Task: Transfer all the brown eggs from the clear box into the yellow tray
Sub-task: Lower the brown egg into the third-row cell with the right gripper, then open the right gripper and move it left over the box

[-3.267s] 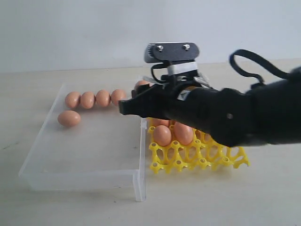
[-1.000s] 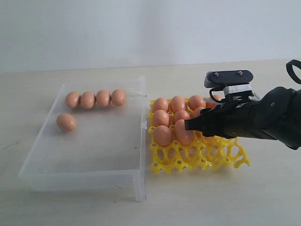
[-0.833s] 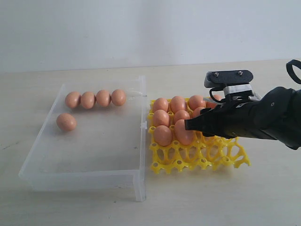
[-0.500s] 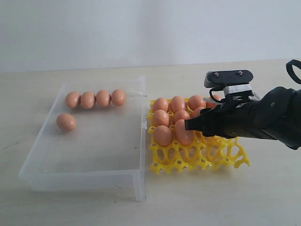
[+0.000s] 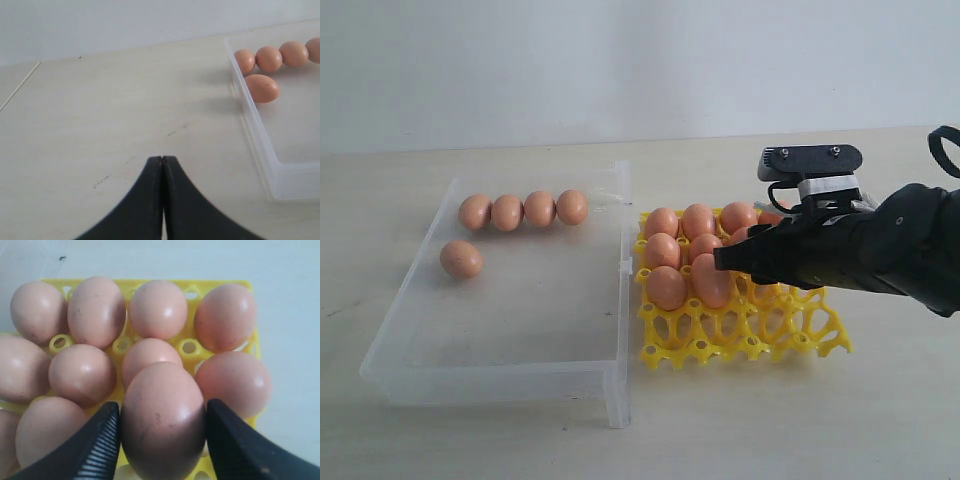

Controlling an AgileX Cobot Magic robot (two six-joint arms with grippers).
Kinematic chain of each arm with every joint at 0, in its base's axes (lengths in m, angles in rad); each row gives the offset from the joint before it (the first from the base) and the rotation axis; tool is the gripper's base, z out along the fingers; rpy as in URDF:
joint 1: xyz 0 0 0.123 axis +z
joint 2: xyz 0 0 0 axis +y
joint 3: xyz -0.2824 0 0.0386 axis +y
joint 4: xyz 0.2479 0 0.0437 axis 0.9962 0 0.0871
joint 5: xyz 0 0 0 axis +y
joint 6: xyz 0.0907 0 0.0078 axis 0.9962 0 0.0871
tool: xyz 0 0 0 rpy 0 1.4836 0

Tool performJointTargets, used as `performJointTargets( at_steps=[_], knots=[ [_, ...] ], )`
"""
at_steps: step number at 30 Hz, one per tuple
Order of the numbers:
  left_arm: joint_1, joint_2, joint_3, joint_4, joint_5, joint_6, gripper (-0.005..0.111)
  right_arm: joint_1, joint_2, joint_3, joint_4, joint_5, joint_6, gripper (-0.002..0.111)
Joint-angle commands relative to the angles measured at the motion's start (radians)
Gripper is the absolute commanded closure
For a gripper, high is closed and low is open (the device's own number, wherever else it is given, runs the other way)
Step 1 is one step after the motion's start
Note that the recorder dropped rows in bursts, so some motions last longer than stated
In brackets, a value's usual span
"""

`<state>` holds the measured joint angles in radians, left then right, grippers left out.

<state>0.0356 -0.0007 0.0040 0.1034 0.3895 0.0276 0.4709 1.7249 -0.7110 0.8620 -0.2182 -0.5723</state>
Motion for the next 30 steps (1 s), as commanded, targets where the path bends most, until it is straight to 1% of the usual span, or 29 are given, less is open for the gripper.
performJointTargets(
  at_steps=[1,6,12,20,27,30],
  knots=[
    [-0.006,0.001,-0.004,-0.002,-0.009,-0.005,0.107,-0.007,-0.001,-0.006,-0.008,-0.023,0.001,0.065],
    [-0.006,0.001,-0.004,-0.002,-0.009,-0.005,0.107,-0.007,-0.001,-0.006,-0.008,-0.008,0.001,0.059],
    [-0.006,0.001,-0.004,-0.002,-0.009,-0.005,0.107,-0.007,-0.001,-0.006,-0.008,-0.008,0.001,0.056],
    [-0.006,0.001,-0.004,-0.002,-0.009,-0.005,0.107,-0.007,-0.001,-0.006,-0.008,-0.002,0.001,0.046],
    [-0.006,0.001,-0.004,-0.002,-0.009,-0.005,0.107,-0.005,-0.016,-0.006,-0.008,0.009,0.027,0.046],
    [-0.006,0.001,-0.004,-0.002,-0.009,-0.005,0.107,-0.005,-0.045,-0.026,-0.008,0.058,0.036,0.046]
  ],
)
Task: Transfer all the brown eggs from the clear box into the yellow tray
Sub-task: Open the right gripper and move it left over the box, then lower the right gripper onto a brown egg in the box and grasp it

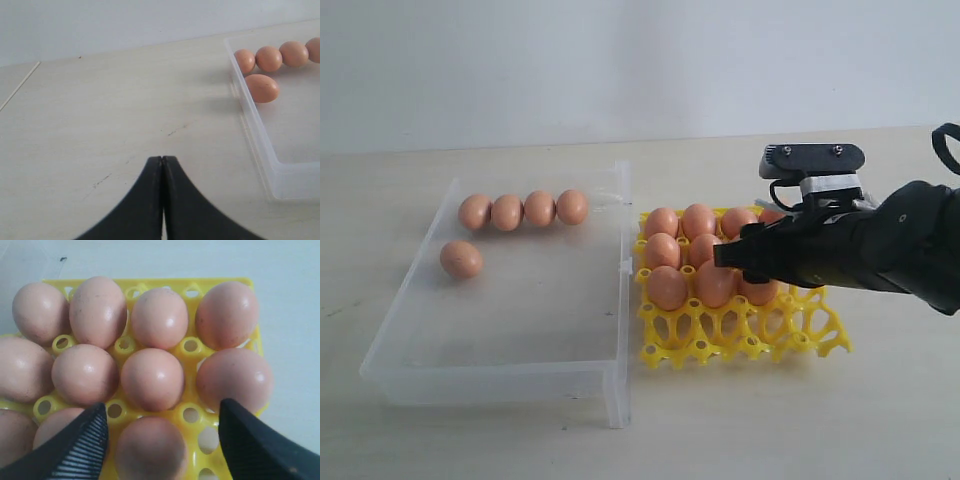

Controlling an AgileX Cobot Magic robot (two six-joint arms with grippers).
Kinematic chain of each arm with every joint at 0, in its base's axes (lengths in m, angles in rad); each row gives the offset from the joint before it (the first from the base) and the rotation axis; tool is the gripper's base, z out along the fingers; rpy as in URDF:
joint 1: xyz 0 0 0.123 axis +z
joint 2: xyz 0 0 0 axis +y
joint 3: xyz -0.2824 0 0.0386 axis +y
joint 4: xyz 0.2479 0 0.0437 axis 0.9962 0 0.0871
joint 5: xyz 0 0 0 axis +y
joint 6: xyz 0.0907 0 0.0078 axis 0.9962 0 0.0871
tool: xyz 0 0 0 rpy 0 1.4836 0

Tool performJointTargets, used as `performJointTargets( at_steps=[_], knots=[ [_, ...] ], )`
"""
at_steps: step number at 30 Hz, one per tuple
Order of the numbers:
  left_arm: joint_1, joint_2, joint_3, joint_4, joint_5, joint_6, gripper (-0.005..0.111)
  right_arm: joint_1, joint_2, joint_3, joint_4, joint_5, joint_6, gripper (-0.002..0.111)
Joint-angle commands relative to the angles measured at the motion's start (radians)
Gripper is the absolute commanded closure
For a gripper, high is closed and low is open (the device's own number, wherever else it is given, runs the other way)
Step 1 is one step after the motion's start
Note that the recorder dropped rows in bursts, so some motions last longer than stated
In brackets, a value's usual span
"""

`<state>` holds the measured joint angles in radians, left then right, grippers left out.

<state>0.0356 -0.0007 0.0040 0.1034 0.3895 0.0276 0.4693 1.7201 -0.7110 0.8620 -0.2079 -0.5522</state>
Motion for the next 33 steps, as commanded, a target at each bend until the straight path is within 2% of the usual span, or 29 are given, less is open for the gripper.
performJointTargets(
  at_steps=[1,2,4,8,9,14,16,19,23,25,28,33],
  knots=[
    [-0.006,0.001,-0.004,-0.002,-0.009,-0.005,0.107,-0.004,-0.05,-0.043,-0.008,0.087,0.016,0.046],
    [-0.006,0.001,-0.004,-0.002,-0.009,-0.005,0.107,-0.004,-0.057,-0.062,-0.008,0.139,0.016,0.048],
    [-0.006,0.001,-0.004,-0.002,-0.009,-0.005,0.107,-0.004,-0.067,-0.127,-0.039,0.268,-0.006,0.058],
    [-0.006,0.001,-0.004,-0.002,-0.009,-0.005,0.107,0.0,-0.051,-0.293,-0.101,0.503,-0.058,0.101],
    [-0.006,0.001,-0.004,-0.002,-0.009,-0.005,0.107,0.008,-0.039,-0.347,-0.135,0.547,-0.054,0.107],
    [-0.006,0.001,-0.004,-0.002,-0.009,-0.005,0.107,0.008,0.063,-0.558,-0.166,0.686,-0.02,0.107],
    [-0.006,0.001,-0.004,-0.002,-0.009,-0.005,0.107,0.026,0.13,-0.654,-0.182,0.756,-0.003,0.103],
    [-0.006,0.001,-0.004,-0.002,-0.009,-0.005,0.107,0.066,0.244,-0.806,-0.243,0.868,0.053,0.088],
    [-0.006,0.001,-0.004,-0.002,-0.009,-0.005,0.107,0.129,0.415,-1.013,-0.357,0.951,0.117,0.061],
    [-0.006,0.001,-0.004,-0.002,-0.009,-0.005,0.107,0.162,0.482,-1.118,-0.447,0.972,0.15,0.054],
    [-0.006,0.001,-0.004,-0.002,-0.009,-0.005,0.107,0.224,0.622,-1.321,-0.574,0.998,0.161,0.053],
    [-0.006,0.001,-0.004,-0.002,-0.009,-0.005,0.107,0.252,0.74,-1.434,-0.504,1.003,0.151,0.053]
  ],
)
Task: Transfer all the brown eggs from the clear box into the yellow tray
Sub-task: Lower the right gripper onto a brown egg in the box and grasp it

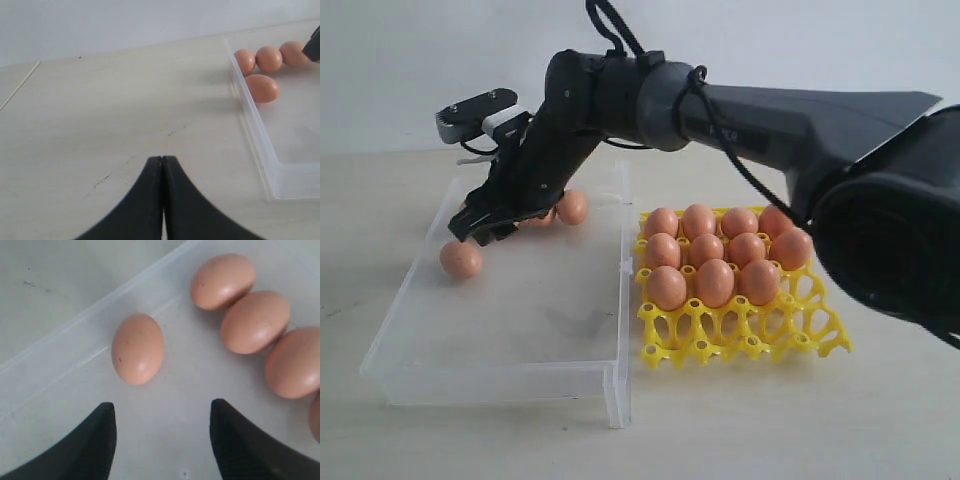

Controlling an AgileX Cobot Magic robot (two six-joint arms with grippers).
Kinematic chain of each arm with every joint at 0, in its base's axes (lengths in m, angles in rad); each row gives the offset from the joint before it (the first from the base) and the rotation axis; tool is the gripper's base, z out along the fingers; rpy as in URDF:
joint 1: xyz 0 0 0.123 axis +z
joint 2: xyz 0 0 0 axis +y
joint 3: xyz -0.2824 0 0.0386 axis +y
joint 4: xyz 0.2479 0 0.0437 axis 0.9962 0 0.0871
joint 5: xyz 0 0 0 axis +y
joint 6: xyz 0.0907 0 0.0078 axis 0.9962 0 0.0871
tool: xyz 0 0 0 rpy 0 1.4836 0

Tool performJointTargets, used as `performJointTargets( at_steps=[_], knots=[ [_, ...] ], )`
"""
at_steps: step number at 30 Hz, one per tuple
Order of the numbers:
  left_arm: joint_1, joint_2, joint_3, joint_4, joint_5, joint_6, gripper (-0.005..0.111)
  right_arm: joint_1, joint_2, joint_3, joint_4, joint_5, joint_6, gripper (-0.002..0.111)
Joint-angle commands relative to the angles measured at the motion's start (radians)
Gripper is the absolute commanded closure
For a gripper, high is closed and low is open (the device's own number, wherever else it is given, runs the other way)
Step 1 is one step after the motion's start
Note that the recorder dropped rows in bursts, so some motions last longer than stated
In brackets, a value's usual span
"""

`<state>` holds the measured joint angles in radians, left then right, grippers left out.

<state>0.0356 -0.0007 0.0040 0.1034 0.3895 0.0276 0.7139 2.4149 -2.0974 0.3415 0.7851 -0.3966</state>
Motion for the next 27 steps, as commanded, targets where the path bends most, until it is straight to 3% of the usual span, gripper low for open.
performJointTargets(
  at_steps=[1,7,27],
  knots=[
    [-0.006,0.001,-0.004,-0.002,-0.009,-0.005,0.107,0.007,0.062,-0.062,0.023,0.012,-0.005,0.053],
    [-0.006,0.001,-0.004,-0.002,-0.009,-0.005,0.107,0.013,0.114,-0.131,0.086,-0.001,-0.058,0.053],
    [-0.006,0.001,-0.004,-0.002,-0.009,-0.005,0.107,0.03,0.191,-0.135,0.203,-0.2,-0.161,0.053]
  ],
)
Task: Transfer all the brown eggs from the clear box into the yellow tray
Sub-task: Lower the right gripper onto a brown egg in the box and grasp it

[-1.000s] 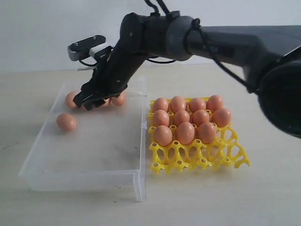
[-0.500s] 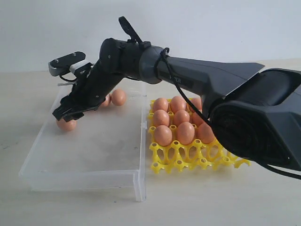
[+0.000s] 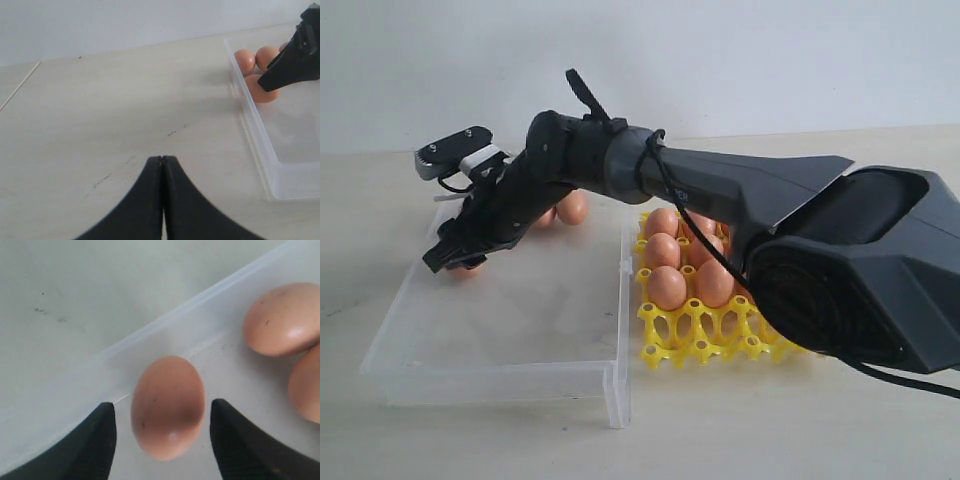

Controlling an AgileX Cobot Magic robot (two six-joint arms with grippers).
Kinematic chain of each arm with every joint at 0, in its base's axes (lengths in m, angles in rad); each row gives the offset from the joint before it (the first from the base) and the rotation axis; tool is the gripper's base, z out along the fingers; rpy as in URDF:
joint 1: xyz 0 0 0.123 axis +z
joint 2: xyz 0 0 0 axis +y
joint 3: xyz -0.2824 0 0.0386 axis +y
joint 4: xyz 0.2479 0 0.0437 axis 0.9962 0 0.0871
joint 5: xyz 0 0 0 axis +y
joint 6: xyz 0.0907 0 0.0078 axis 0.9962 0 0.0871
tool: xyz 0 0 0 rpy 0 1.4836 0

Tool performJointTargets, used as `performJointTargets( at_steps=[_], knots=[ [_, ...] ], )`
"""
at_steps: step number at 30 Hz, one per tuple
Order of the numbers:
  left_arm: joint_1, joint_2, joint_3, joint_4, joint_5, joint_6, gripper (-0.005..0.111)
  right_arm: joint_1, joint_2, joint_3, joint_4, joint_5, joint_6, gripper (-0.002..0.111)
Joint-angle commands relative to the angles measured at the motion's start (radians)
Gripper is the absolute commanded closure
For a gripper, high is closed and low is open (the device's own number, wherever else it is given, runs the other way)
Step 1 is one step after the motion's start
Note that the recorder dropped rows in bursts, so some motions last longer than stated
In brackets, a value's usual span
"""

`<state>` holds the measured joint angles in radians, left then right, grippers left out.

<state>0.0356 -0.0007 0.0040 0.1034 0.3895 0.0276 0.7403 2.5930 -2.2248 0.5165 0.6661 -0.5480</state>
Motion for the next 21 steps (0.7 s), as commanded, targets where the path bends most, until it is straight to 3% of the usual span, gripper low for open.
performJointTargets(
  at_steps=[1,6,14,16,20,21],
  knots=[
    [-0.006,0.001,-0.004,-0.002,-0.009,-0.005,0.107,0.003,0.016,-0.008,0.044,-0.101,-0.01,0.053],
    [-0.006,0.001,-0.004,-0.002,-0.009,-0.005,0.107,0.003,0.039,-0.008,0.14,-0.123,-0.064,0.053],
    [-0.006,0.001,-0.004,-0.002,-0.009,-0.005,0.107,0.003,0.082,-0.008,0.139,-0.116,-0.055,0.056],
    [-0.006,0.001,-0.004,-0.002,-0.009,-0.005,0.107,0.003,0.084,-0.008,0.137,-0.11,-0.055,0.065],
    [-0.006,0.001,-0.004,-0.002,-0.009,-0.005,0.107,0.003,0.082,-0.008,0.137,-0.098,-0.055,0.106],
    [-0.006,0.001,-0.004,-0.002,-0.009,-0.005,0.107,0.003,0.078,-0.008,0.137,-0.093,-0.053,0.108]
  ],
)
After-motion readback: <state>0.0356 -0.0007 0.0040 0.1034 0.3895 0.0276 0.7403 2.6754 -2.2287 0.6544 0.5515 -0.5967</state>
